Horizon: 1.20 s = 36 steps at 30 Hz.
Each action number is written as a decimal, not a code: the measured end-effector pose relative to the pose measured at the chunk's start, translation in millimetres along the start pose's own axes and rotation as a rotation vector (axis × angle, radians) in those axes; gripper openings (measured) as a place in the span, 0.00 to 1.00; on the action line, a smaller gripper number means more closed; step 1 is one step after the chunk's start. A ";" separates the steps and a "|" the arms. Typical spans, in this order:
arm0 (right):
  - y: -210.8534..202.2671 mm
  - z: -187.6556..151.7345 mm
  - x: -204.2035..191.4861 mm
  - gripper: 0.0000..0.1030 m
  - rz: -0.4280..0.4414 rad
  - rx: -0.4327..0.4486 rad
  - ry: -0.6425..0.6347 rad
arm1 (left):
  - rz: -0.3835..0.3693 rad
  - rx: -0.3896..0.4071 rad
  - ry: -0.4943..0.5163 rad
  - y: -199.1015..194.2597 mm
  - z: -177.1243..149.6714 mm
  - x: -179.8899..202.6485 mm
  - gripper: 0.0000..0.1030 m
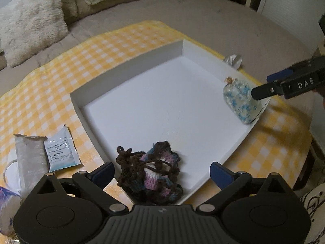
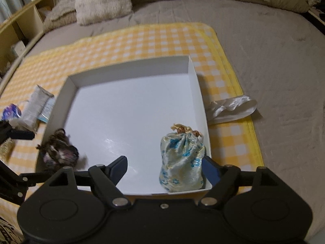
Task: Organize soft objects
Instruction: 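Lower both items into the tray and open both tools, then grasp the blue tissue pack with the left tool while the right grasps the grey pouch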
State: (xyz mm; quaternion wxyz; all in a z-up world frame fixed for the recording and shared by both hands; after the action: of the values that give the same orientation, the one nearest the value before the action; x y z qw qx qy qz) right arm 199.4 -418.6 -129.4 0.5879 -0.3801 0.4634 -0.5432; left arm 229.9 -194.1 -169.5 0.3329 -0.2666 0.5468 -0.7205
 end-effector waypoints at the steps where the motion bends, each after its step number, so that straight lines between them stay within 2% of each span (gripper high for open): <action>1: -4.9 -1.2 -1.3 0.81 0.006 0.015 0.004 | -0.004 0.012 -0.008 -4.8 -0.9 1.0 0.97; 9: -44.6 -8.8 -15.6 0.87 0.045 0.139 0.028 | -0.035 0.126 -0.087 -45.8 -7.7 3.4 0.97; 15: -69.0 -13.7 -36.1 0.94 0.082 0.225 0.020 | -0.041 0.219 -0.182 -76.1 -16.0 -6.7 0.99; 27: -103.1 -19.8 -88.1 1.00 0.117 0.367 -0.038 | 0.035 0.389 -0.358 -127.2 -42.9 -43.6 1.00; 36: -106.5 -12.7 -130.2 1.00 0.130 0.420 -0.103 | 0.127 0.442 -0.441 -153.1 -71.8 -74.9 1.00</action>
State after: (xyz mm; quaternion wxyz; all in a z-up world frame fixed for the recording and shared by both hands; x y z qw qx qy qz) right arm 159.3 -301.7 -14.6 0.7108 -0.2460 0.3329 -0.5687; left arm 195.1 -64.9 -41.9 0.5376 -0.3030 0.3074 -0.7243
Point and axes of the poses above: each gripper's, at about its wrist camera, not at the fingertips, and y roughly the way its jaws point, x to its right, z to its top, the point moved 7 cm from there along y, roughly the way its jaws point, and after that the axes turned 13 degrees about -x, right-handed, at the moved point
